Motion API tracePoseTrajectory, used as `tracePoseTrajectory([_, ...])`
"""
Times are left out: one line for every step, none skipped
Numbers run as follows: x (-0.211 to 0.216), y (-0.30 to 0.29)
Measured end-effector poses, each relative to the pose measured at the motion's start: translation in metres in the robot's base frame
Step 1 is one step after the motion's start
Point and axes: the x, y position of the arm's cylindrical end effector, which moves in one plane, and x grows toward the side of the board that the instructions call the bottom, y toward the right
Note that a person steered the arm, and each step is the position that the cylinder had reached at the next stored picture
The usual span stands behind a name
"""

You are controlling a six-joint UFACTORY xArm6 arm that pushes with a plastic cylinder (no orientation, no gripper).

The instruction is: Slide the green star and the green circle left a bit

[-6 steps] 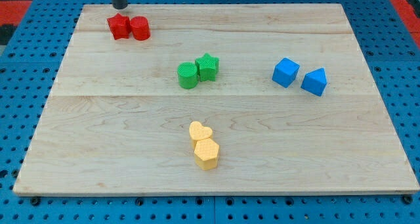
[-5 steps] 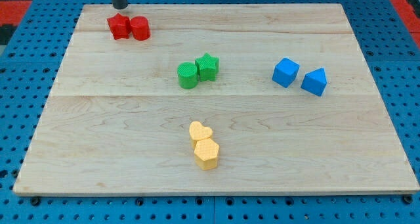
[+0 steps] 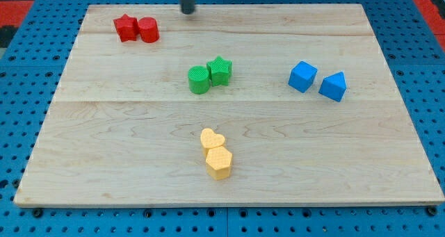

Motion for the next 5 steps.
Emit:
tracePoseTrajectory([0.067,0.07])
tracePoseTrajectory([0.131,0.087])
tracePoseTrajectory([0.177,0.03])
tracePoseTrajectory([0.199,-0.016])
tracePoseTrajectory([0.202,-0.077])
